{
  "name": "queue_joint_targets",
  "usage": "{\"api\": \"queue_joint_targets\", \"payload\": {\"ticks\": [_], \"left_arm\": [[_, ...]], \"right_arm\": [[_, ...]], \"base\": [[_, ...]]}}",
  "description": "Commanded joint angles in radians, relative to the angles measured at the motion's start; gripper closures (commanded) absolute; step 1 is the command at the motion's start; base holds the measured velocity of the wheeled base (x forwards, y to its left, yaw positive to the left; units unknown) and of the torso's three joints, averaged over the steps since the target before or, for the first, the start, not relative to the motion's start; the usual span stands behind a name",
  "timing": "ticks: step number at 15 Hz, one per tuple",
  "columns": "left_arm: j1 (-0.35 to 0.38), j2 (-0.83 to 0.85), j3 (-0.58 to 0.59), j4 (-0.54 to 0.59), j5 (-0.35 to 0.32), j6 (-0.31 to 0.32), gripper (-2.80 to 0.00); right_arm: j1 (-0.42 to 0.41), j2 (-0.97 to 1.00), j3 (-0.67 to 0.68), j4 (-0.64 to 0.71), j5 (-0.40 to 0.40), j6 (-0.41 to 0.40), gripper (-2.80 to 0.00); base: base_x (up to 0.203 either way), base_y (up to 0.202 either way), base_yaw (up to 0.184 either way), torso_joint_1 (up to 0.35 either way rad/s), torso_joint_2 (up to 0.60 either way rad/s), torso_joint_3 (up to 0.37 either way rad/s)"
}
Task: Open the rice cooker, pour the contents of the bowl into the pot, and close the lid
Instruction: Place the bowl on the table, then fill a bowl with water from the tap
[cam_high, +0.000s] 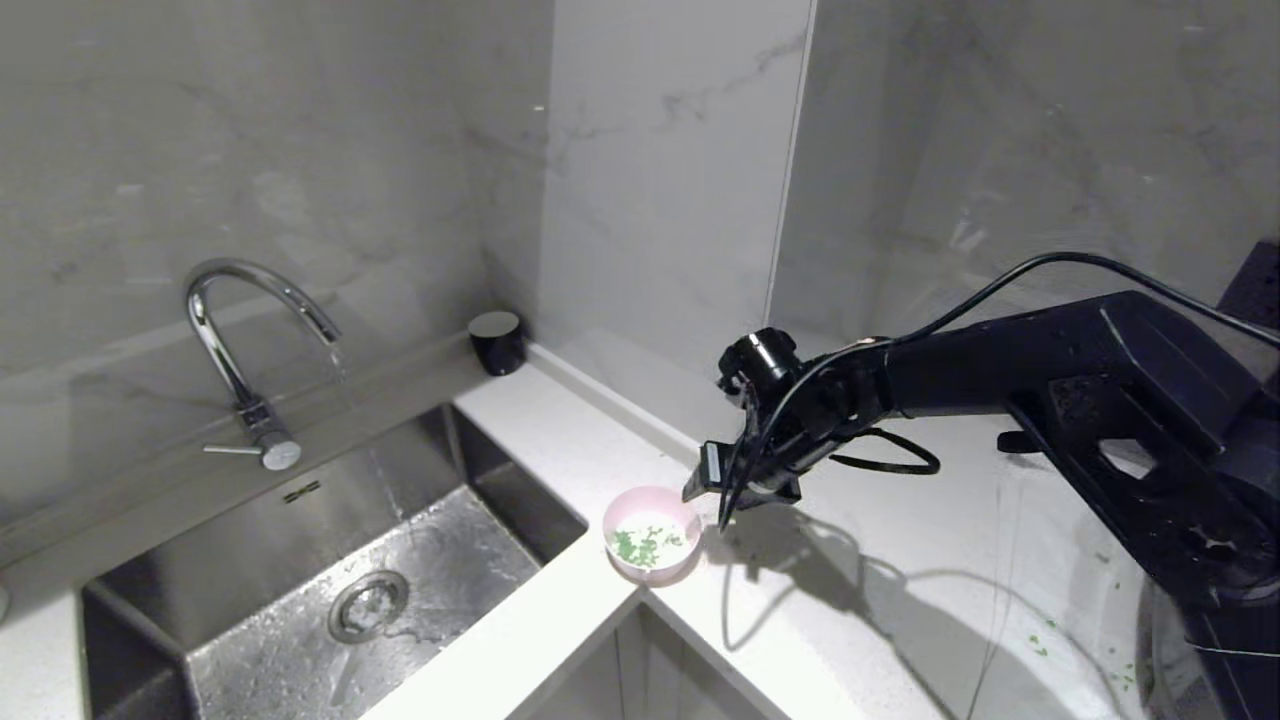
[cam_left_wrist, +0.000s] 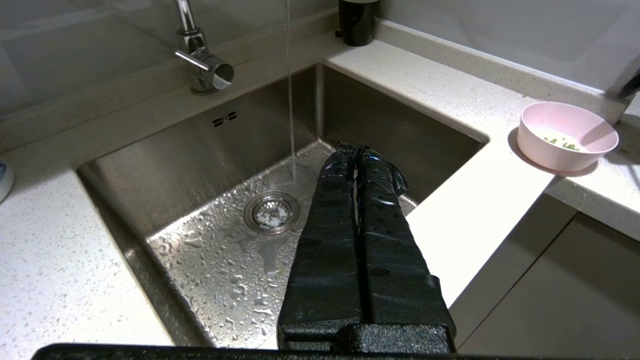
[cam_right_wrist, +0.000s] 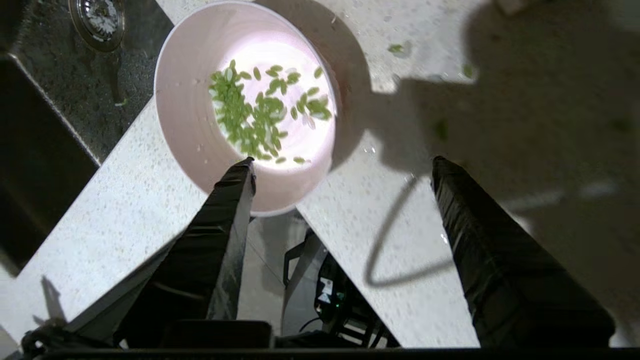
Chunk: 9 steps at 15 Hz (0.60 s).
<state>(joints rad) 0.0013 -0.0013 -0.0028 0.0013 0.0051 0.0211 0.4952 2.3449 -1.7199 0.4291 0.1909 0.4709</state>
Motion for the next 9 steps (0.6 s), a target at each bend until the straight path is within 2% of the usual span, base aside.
{"api": "queue_joint_targets", "payload": {"ticks": [1,7,9], "left_arm": [[0.0,0.001,0.0,0.0,0.001,-0.001,0.0],[-0.001,0.0,0.0,-0.001,-0.002,-0.015,0.0],[-0.002,0.0,0.0,-0.001,-0.002,-0.015,0.0]], "right_arm": [[-0.015,-0.142,0.072,0.023,0.002,0.001,-2.8],[-0.043,-0.57,0.381,0.028,-0.008,-0.002,-2.8],[-0.053,-0.732,0.461,0.028,-0.069,-0.005,-2.8]], "base": [[0.0,0.0,0.0,0.0,0.0,0.0],[0.0,0.0,0.0,0.0,0.0,0.0],[0.0,0.0,0.0,0.0,0.0,0.0]]}}
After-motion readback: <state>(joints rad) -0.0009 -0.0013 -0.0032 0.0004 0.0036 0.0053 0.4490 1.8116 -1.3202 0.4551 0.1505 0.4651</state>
